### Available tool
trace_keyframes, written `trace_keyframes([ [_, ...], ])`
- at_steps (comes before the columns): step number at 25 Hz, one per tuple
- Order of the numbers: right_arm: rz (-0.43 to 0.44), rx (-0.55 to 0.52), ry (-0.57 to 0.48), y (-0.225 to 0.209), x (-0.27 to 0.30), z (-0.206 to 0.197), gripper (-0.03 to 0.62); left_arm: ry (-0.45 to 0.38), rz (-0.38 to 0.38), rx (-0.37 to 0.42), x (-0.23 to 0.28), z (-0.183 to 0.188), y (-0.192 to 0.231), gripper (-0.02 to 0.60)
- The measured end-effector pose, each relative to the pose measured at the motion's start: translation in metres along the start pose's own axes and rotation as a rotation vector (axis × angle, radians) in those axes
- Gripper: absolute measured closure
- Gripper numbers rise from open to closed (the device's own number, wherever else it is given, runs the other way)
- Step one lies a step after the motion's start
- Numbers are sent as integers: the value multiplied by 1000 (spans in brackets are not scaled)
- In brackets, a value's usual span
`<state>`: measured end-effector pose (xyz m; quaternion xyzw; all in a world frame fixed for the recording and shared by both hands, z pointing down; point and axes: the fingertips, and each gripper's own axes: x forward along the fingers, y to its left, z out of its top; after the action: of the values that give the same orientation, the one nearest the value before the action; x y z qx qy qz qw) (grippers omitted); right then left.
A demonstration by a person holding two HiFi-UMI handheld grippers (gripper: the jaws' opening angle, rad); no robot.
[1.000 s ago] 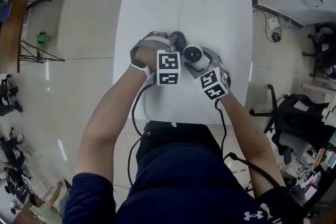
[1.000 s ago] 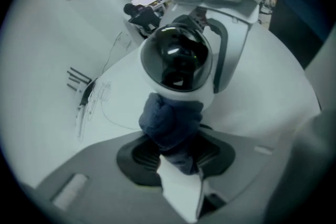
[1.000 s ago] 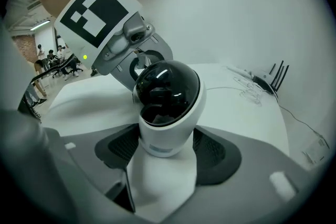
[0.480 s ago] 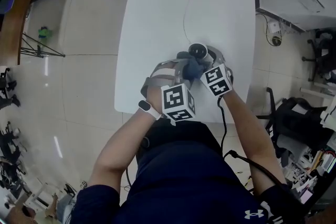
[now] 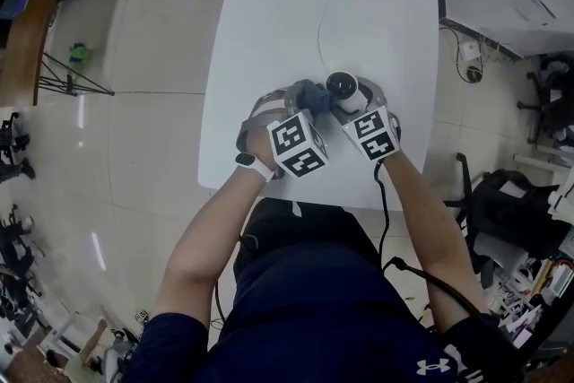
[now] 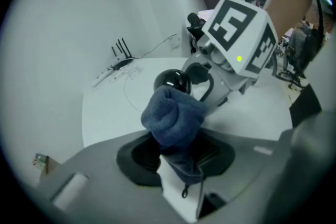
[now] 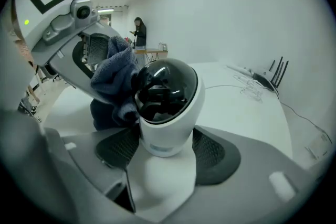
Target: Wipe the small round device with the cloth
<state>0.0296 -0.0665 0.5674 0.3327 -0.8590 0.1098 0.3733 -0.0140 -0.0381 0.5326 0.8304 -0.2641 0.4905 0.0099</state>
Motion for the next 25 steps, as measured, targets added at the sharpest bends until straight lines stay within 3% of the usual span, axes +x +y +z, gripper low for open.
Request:
trace_keyframes([
  [3, -1, 2, -1, -1, 0, -1, 270, -36, -5, 56, -7, 19, -11, 436],
  [8, -3, 8, -4, -2, 0, -3, 270, -67, 140, 365, -32, 71, -1, 436],
  [10, -5, 5, -3, -1, 0, -1, 270, -104, 162, 379, -37, 88, 6, 436],
  [12, -8, 5, -4, -1, 1, 1, 272, -129, 137, 323, -33, 94, 14, 436],
  [15, -7, 12, -4, 0, 1, 0, 272, -168, 51, 159, -23, 91, 22, 436],
  [19, -5, 14, -8, -1, 1, -1, 272, -168, 20, -41, -22, 68, 43, 436],
  [25, -10, 31, -8, -1, 2, -1, 272, -100, -22, -175, -8, 19, 45, 437],
])
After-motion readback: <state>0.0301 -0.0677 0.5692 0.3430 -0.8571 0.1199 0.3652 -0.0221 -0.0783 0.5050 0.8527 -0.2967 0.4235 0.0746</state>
